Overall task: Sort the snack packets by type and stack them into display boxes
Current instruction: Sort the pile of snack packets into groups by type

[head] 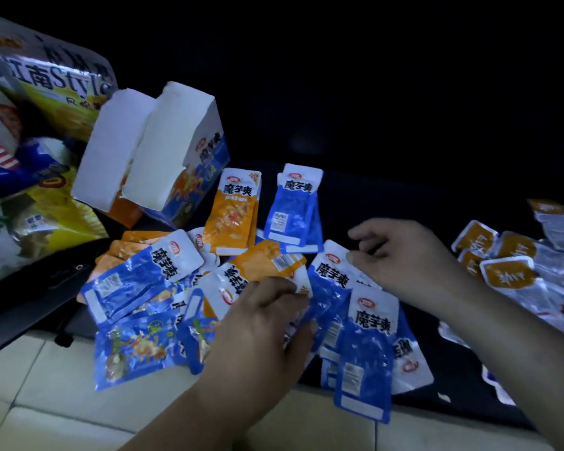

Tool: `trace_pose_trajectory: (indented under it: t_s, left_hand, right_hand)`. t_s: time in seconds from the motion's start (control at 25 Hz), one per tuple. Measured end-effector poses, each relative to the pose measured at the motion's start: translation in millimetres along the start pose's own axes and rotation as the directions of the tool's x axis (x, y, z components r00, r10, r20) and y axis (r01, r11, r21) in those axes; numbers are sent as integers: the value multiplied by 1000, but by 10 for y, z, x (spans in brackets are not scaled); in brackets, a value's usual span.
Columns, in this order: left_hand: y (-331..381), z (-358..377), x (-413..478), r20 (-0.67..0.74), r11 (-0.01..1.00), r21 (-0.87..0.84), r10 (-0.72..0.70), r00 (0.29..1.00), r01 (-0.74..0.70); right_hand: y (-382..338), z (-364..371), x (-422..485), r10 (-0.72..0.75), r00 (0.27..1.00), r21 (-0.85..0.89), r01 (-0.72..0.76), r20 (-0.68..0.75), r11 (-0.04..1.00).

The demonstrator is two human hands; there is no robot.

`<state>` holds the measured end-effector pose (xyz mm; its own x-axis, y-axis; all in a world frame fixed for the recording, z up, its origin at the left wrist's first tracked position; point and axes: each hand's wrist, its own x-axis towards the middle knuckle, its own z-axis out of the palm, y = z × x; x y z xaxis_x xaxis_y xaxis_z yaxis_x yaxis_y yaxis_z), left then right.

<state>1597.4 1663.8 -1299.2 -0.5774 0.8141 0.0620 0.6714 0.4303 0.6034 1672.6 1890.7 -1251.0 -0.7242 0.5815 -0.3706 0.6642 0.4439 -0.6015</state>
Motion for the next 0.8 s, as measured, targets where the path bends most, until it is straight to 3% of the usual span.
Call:
trace_pose_trajectory:
  t_s: [0.12,0.24,0.32,0.44,0.68,0.8]
  left_hand:
    - [303,283,7,153,979,167,93,984,-119]
    - [548,504,20,246,932,346,21,969,-108]
    - [576,580,2,249,908,407,0,968,-105]
    - [557,620,-37,165,929,364,1,986,-62]
    - [572,682,-94,35,985,125,114,993,-117]
    - [448,692,-83,23,985,163,-55,998,51]
  right_hand:
    - [334,-56,-442,97,995,-246,-87,28,965]
    - [588,61,-798,190,981,-218,-180,28,959]
    - [681,170,-900,191,981,-105,-192,-26,976]
    - [664,289,-868,294,956,193,-290,9,937]
    - [763,381,-770,216,970,257,-182,-108,949]
    - [858,354,-793,219,959,237,-174,-178,956]
